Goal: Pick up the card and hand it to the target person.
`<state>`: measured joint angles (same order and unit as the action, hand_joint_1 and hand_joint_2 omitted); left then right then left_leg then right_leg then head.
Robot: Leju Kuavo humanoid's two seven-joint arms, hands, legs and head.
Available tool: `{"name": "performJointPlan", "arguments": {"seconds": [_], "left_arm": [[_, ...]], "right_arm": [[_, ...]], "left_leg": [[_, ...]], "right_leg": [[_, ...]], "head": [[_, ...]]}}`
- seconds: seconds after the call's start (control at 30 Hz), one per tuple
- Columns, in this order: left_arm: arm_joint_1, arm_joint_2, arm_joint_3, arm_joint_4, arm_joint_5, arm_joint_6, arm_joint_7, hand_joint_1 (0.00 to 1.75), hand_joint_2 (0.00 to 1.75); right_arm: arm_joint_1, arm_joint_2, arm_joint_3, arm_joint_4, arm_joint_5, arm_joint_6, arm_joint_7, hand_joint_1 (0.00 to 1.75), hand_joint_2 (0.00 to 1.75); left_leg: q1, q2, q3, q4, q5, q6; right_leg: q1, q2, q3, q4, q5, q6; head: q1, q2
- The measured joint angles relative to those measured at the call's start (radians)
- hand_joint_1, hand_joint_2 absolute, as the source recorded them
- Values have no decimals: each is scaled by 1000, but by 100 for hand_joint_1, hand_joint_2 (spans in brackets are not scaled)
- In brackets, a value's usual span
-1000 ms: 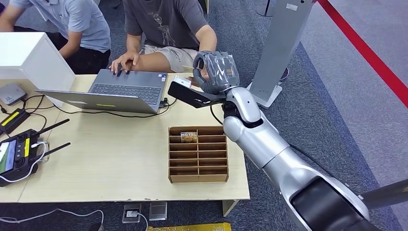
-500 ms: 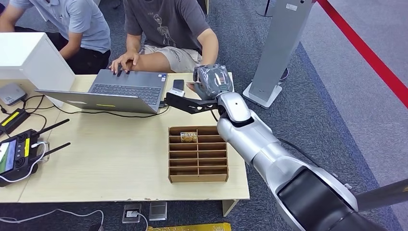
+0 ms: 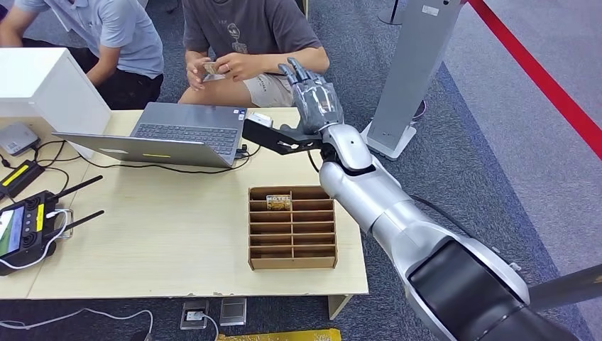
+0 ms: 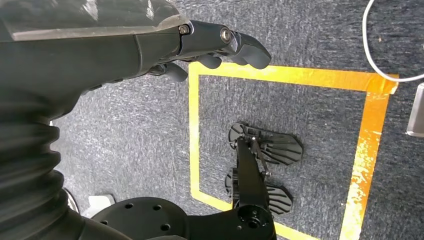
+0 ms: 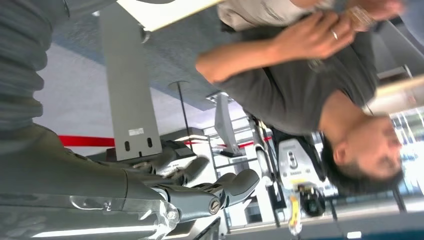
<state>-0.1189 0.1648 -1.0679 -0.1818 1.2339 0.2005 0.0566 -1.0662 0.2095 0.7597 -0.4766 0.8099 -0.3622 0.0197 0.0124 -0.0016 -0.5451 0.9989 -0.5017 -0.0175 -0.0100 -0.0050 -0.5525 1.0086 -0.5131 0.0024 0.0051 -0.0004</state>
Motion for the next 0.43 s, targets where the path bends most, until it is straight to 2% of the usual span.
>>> {"name": "performJointPlan", "arguments": {"seconds": [0.17,0.3,0.43], "left_arm": [[1,0,0,1,9,5,8,0,175],[10,0,0,1,29,21,29,0,175],[12,0,0,1,31,24,32,0,175]], "right_arm": [[-10,-8,-19,-35,-61,2,-10,0,175],[93,-114,-131,-336,-402,62,2,0,175],[164,-162,-175,-479,-491,76,-4,0,175]], "left_leg": [[0,0,0,0,0,0],[0,0,1,0,0,0],[0,0,1,0,0,0]], "right_leg": [[0,0,0,0,0,0],[0,0,1,-1,0,0],[0,1,0,-1,0,0]], "head": [[-1,0],[2,0],[2,0]]}}
